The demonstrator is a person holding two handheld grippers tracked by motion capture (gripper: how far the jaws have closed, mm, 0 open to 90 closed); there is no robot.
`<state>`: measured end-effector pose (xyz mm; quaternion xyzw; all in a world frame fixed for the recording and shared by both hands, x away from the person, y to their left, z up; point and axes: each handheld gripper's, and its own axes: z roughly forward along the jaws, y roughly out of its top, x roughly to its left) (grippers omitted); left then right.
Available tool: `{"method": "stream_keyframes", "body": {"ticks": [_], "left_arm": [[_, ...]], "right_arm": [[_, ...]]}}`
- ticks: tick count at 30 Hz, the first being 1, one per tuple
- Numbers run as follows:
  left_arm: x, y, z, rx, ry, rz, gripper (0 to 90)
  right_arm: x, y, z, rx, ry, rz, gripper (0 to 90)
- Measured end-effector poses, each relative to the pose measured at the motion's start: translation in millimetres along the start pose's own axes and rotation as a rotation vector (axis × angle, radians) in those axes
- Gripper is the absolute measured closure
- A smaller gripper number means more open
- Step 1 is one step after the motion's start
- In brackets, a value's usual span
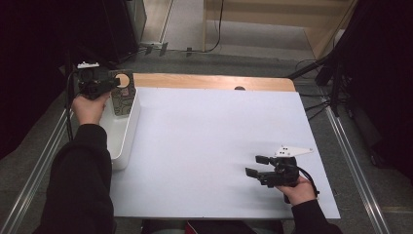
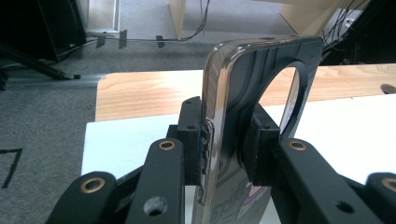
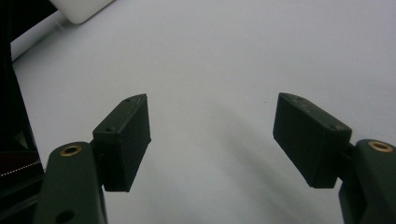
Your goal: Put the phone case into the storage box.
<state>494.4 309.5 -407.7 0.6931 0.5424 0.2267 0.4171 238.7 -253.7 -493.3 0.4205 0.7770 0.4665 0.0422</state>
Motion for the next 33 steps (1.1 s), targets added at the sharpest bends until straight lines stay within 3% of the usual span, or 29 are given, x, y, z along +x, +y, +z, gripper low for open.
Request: {"method": "stream_keyframes", "body": {"ticks": [6,15,23,28,33], "left_arm": [[0.9,0.4,0.9,0.010,-0.001,0.008,71.2],[2.7,0.9,2.5,0.026,0.006,-0.022,70.4],[3.1,1.1,2.9,0.038,-0.005,-0.019,67.6],[4.1,1.0,3.0,0.040,-0.010,-0.023,60.0],[6.3,1.2,3.7,0.044,-0.011,-0.047,44.0]], "right_arm": [[0.0,0.0,-0.3,-0.001,0.001,0.002,26.3],[0.4,0.1,0.7,0.000,0.002,-0.001,26.3],[0.3,0.2,0.7,0.001,0.002,-0.001,26.3],[0.5,0.2,0.3,0.001,0.001,0.000,26.3],[0.7,0.4,0.8,0.001,0.003,0.000,26.3]]}}
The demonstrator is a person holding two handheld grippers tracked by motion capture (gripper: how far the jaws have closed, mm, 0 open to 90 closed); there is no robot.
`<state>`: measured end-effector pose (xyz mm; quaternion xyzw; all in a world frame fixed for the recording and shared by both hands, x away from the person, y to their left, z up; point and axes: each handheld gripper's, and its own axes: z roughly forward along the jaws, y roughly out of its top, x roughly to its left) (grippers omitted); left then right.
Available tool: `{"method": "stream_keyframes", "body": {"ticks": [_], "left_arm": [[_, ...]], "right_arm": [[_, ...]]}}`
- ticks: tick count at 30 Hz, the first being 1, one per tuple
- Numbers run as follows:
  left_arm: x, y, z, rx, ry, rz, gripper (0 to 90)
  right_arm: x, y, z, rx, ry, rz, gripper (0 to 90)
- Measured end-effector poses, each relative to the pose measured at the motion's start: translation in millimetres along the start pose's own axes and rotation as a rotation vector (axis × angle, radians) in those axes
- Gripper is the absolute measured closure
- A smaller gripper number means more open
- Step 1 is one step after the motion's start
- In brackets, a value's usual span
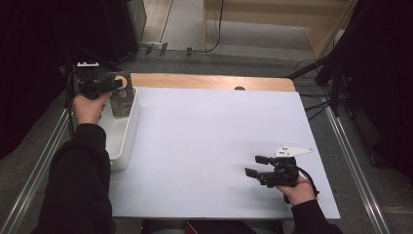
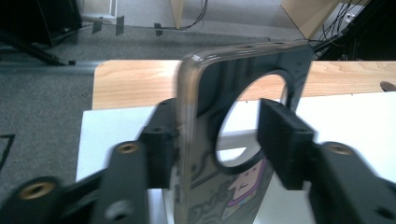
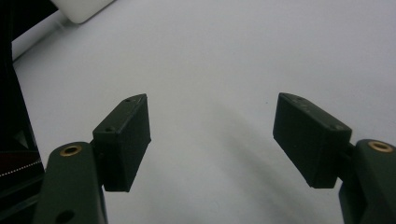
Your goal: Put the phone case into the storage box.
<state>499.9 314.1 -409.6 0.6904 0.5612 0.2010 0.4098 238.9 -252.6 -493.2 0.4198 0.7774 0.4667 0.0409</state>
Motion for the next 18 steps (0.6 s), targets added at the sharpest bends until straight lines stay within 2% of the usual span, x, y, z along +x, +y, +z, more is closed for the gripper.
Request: {"method": "stream_keyframes", "body": {"ticks": [6,12,18], "left_arm": [[2.4,0.3,-0.5,-0.019,-0.021,-0.012,33.8],[0.4,0.3,-0.6,-0.002,-0.034,-0.013,31.2],[-1.1,2.4,-4.5,-0.006,-0.046,-0.017,31.1]], "right_arm": [[-0.1,0.2,0.1,0.001,0.000,0.000,26.3],[-0.2,0.3,0.3,0.003,0.000,-0.002,26.3],[-0.4,1.4,1.1,0.004,0.000,-0.002,26.3]]}}
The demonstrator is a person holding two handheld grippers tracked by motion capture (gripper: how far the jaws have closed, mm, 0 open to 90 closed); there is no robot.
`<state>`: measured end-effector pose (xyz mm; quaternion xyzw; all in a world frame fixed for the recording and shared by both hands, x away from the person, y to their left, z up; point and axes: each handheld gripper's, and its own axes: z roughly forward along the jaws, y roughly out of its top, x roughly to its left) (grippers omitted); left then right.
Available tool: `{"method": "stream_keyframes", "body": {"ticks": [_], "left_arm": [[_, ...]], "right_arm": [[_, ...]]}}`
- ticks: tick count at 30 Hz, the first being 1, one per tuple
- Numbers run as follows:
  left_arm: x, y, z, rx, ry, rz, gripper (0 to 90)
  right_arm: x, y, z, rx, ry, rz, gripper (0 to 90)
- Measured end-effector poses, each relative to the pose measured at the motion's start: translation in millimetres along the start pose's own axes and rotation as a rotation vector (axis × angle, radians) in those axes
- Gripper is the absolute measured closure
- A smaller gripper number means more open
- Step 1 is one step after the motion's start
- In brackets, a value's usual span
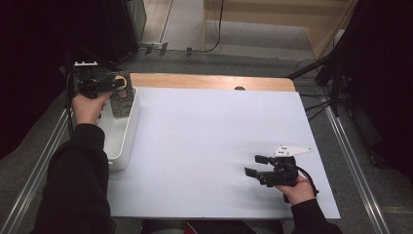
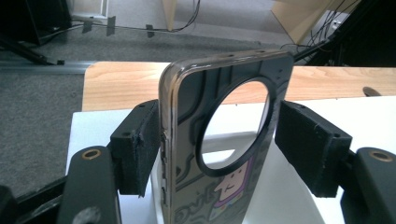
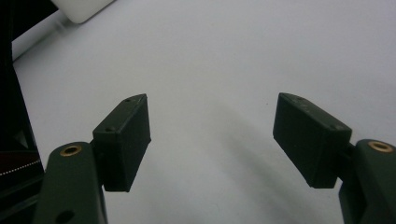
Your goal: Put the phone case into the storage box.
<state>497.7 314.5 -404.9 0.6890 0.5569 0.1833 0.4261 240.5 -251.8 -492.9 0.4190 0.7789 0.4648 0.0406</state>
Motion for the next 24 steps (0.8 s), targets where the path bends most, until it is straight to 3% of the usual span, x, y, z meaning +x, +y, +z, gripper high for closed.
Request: {"method": "stream_keyframes", "body": {"ticks": [14,24], "left_arm": [[-4.4,4.5,-15.9,0.046,-0.011,-0.010,29.2],[-8.8,10.4,-28.9,0.026,-0.006,0.015,29.2]], "right_arm": [[-0.4,1.0,3.1,0.007,0.009,-0.001,26.3],[-0.9,2.1,3.0,0.008,0.015,-0.003,26.3]]}}
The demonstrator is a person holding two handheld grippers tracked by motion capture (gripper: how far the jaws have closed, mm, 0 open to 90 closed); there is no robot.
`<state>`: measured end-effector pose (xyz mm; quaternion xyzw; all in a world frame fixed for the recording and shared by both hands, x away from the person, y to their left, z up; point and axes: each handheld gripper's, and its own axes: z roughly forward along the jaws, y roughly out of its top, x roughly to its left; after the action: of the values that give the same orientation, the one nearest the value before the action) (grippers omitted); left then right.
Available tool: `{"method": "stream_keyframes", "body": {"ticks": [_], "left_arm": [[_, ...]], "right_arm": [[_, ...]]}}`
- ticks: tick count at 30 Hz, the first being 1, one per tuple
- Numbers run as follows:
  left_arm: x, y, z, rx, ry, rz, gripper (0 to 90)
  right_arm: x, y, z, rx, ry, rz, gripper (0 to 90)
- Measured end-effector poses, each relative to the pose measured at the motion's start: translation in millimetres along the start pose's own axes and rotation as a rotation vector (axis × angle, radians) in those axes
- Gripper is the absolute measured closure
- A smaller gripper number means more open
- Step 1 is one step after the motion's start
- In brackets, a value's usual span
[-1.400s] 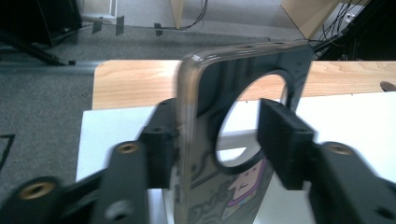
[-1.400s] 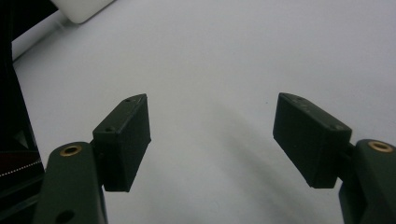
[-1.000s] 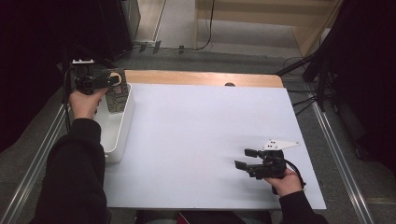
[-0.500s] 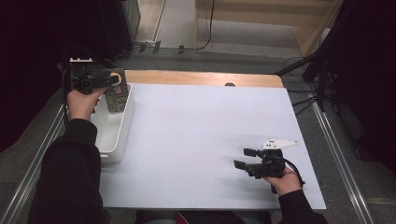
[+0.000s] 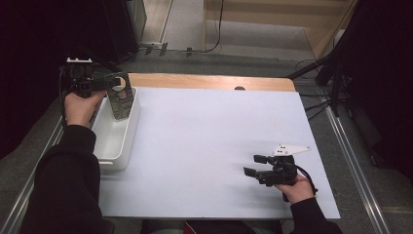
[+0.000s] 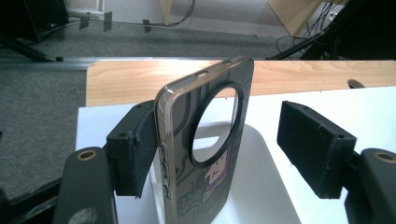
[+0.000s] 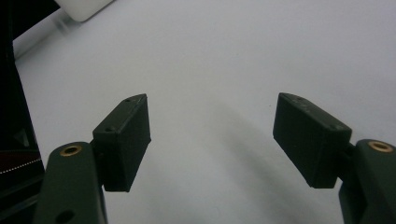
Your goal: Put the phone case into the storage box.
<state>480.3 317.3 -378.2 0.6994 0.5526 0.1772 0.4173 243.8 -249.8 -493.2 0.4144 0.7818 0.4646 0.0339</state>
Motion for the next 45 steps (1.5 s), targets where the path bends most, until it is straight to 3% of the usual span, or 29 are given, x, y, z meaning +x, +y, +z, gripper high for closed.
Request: {"method": "stream_keyframes", "body": {"ticks": [8,15,23,30,36,45], "left_arm": [[-0.8,6.1,-7.9,-0.011,0.015,0.027,29.2],[3.6,11.2,-8.3,-0.018,0.015,0.007,29.2],[-0.7,17.0,-14.4,-0.024,0.013,0.022,29.2],[-7.9,21.0,-25.7,-0.023,-0.006,0.015,29.3],[-13.2,22.6,-34.3,-0.014,-0.056,-0.017,30.5],[-30.1,22.8,-45.7,0.000,-0.082,0.023,30.5]], "right_arm": [[0.6,1.7,2.7,0.002,0.006,-0.006,26.3],[1.7,2.8,4.3,0.004,0.011,-0.011,26.3],[1.1,2.6,4.0,0.005,0.010,-0.011,26.3],[1.6,2.6,4.2,0.004,0.010,-0.010,26.3],[1.6,2.5,4.1,0.005,0.010,-0.010,26.3],[1.7,2.4,4.1,0.003,0.007,-0.010,26.3]]}}
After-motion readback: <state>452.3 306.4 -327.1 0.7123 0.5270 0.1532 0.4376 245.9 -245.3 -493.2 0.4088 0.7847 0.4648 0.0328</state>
